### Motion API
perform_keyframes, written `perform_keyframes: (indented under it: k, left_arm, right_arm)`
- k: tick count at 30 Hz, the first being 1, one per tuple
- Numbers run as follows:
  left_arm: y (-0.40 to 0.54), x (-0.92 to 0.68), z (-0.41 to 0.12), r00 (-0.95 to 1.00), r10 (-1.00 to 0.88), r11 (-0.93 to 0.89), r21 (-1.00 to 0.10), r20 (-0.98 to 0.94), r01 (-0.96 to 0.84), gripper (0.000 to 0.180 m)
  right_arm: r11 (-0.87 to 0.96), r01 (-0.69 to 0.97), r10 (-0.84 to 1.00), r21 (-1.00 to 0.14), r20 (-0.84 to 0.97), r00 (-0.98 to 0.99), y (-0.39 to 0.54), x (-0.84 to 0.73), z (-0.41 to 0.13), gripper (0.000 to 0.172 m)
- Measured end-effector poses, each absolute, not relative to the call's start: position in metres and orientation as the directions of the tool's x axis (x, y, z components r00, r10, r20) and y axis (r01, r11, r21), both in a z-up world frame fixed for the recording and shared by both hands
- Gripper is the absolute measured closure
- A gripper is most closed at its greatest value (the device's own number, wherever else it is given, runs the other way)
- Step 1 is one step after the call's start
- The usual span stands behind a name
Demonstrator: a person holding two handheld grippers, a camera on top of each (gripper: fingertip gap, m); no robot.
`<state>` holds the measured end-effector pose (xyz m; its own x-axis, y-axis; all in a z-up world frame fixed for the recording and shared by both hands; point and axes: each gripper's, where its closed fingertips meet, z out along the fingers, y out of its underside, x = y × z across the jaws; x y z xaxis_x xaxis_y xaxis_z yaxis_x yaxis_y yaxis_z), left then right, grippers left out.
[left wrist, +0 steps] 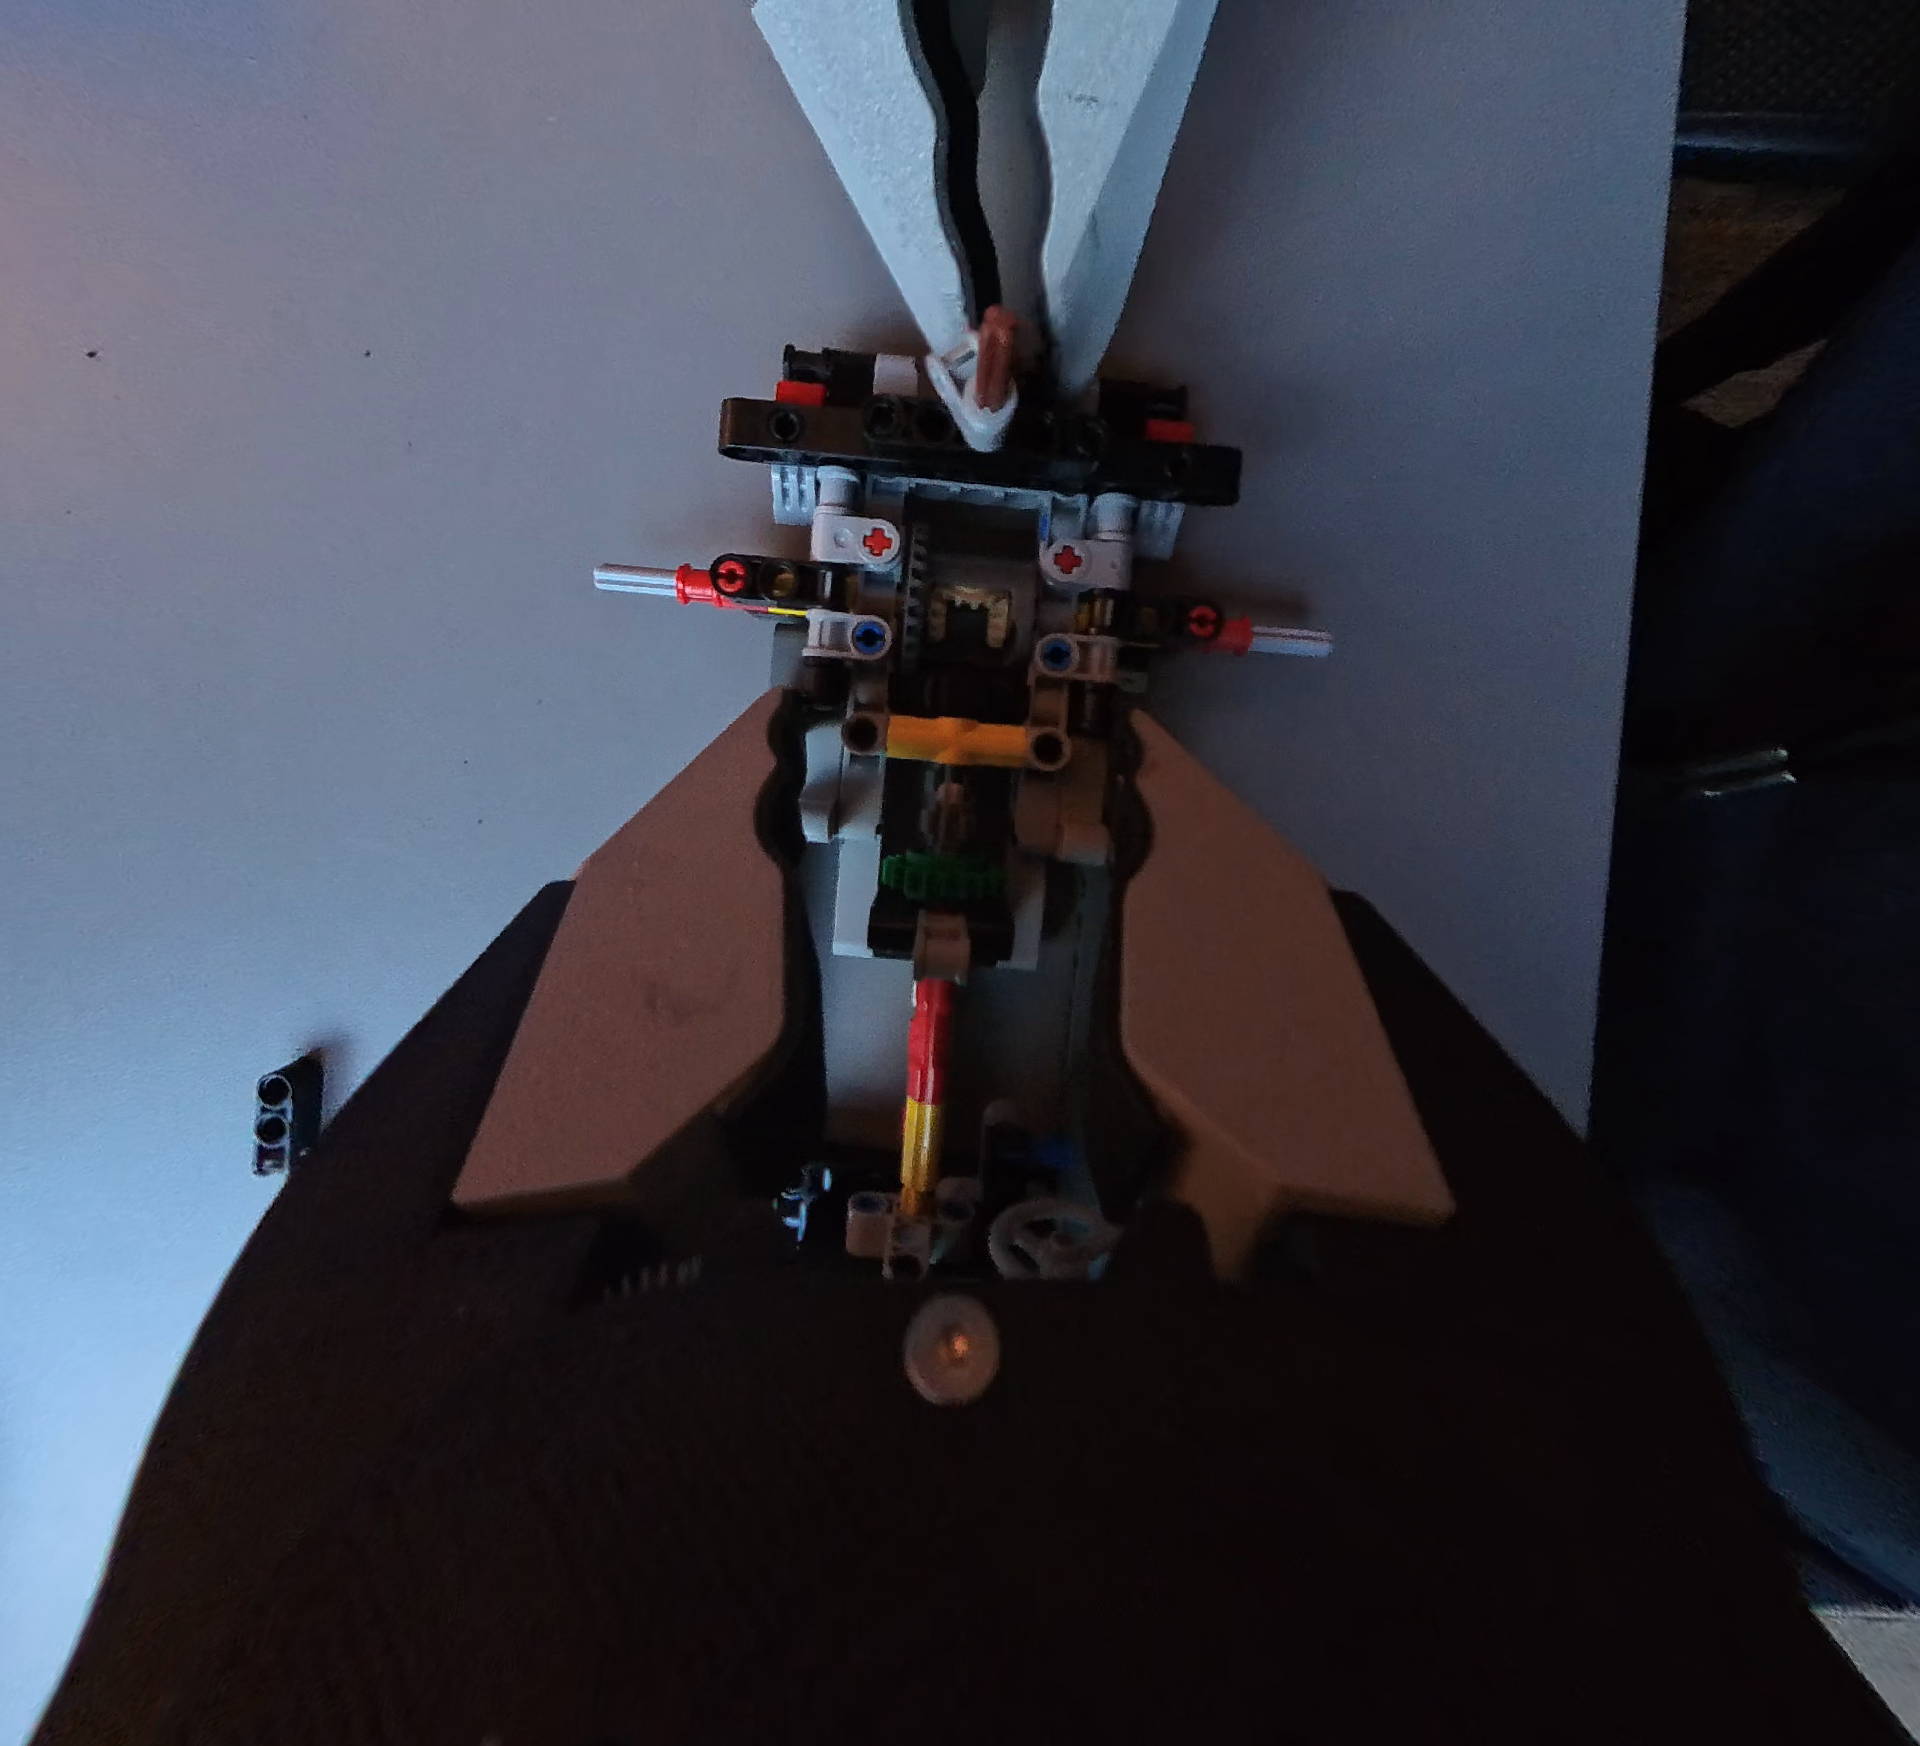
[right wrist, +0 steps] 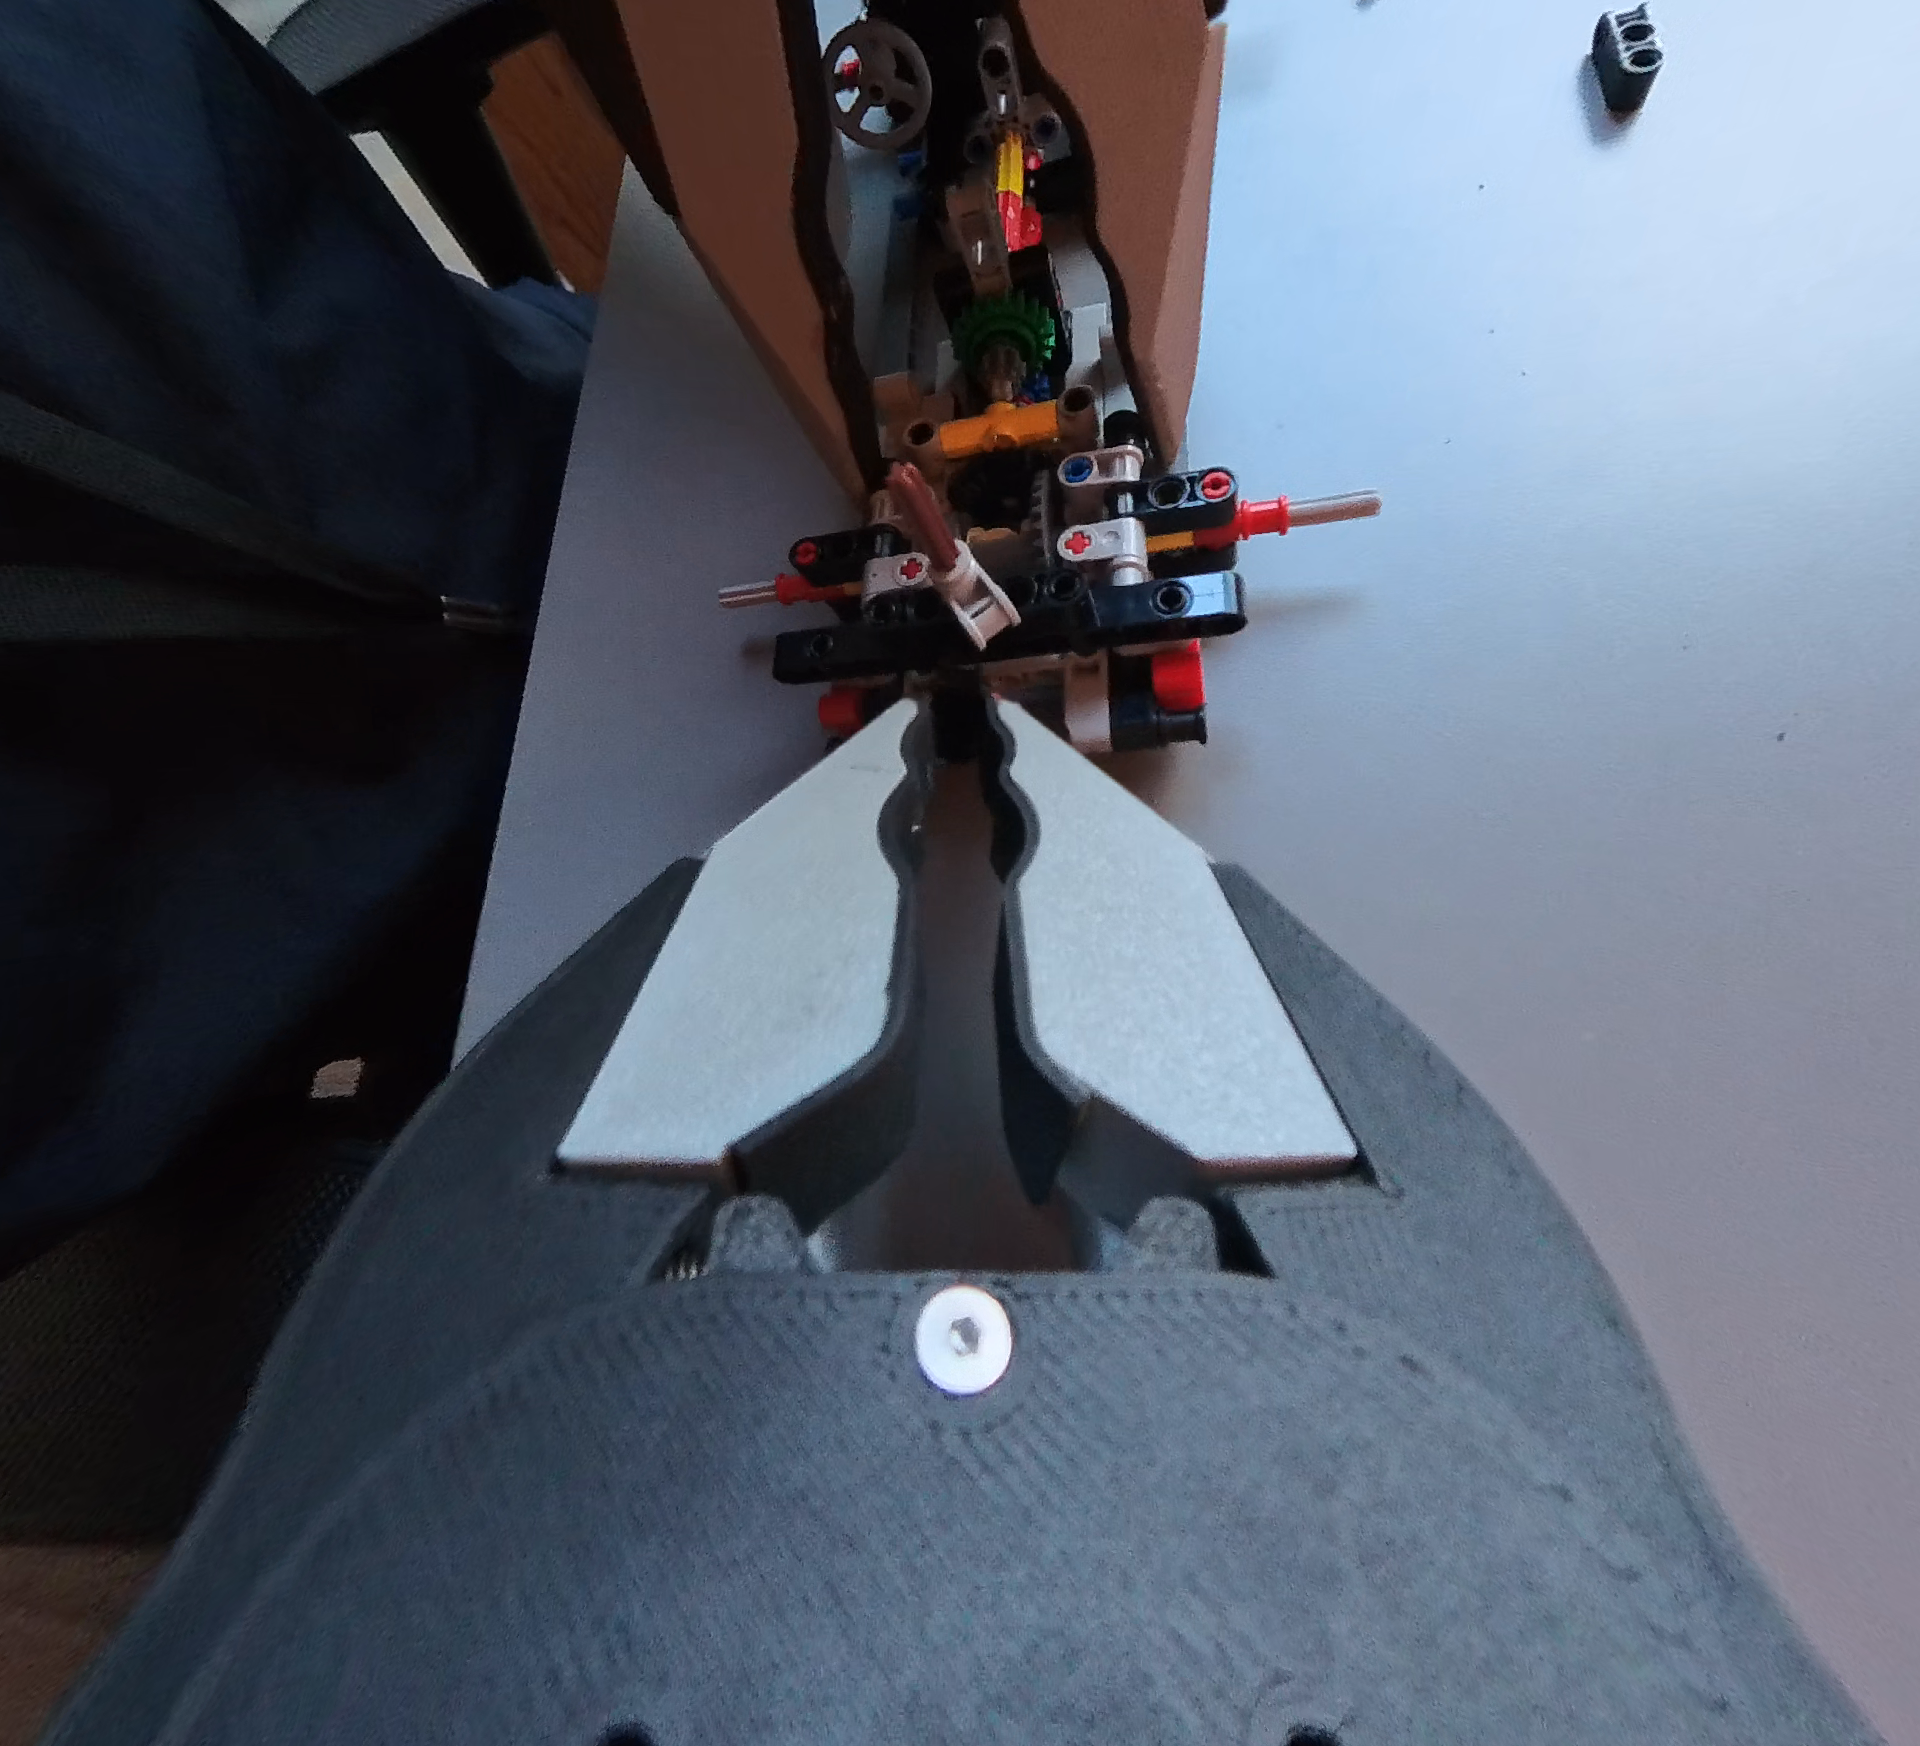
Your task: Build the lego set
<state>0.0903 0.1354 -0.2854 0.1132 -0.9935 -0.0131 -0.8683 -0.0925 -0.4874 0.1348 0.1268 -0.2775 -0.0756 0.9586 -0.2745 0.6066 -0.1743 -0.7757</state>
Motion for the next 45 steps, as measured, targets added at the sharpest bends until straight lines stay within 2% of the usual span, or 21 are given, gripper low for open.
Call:
perform_keyframes:
  k: [3,9,15,24,31,34,37,41,45]
  left_arm:
    - [0.135,0.09,-0.285,0.098,-0.995,-0.076,-0.492,-0.019,-0.867,0.123]
    - [0.136,0.091,-0.285,0.088,-0.996,-0.068,-0.493,-0.018,-0.867,0.123]
    - [0.136,0.091,-0.285,0.099,-0.995,-0.081,-0.493,-0.011,-0.866,0.123]
    - [0.135,0.091,-0.284,0.108,-0.994,-0.079,-0.489,-0.032,-0.868,0.12]
    - [0.132,0.084,-0.255,0.148,-0.988,-0.088,-0.599,-0.052,-0.796,0.119]
    - [0.137,0.081,-0.24,0.174,-0.98,-0.07,-0.64,-0.1,-0.765,0.126]
    - [0.135,0.089,-0.226,0.19,-0.977,-0.075,-0.691,-0.091,-0.719,0.145]
    - [0.126,0.104,-0.215,0.177,-0.984,-0.139,-0.742,0.028,-0.655,0.155]
    - [0.119,0.108,-0.206,0.161,-0.985,-0.152,-0.768,0.065,-0.623,0.154]
  right_arm:
    - [-0.167,0.625,0.949,-0.762,-0.296,-0.107,0.122,0.137,-0.28,0.156]
    - [-0.157,0.626,0.946,-0.764,-0.299,-0.128,0.126,0.141,-0.278,0.166]
    - [-0.176,0.629,0.939,-0.757,-0.32,-0.123,0.128,0.143,-0.278,0.166]
    - [-0.185,0.552,0.953,-0.813,-0.285,-0.1,0.138,0.151,-0.265,0.167]
    - [-0.235,0.456,0.959,-0.858,-0.281,-0.034,0.15,0.155,-0.251,0.167]
    - [-0.27,0.401,0.954,-0.875,-0.3,-0.012,0.154,0.155,-0.241,0.167]
    - [-0.276,0.28,0.952,-0.919,-0.302,-0.052,0.147,0.147,-0.214,0.167]
    - [-0.199,0.191,0.971,-0.961,-0.22,-0.094,0.13,0.13,-0.189,0.167]
    - [-0.147,0.145,0.981,-0.979,-0.163,-0.108,0.124,0.118,-0.182,0.167]
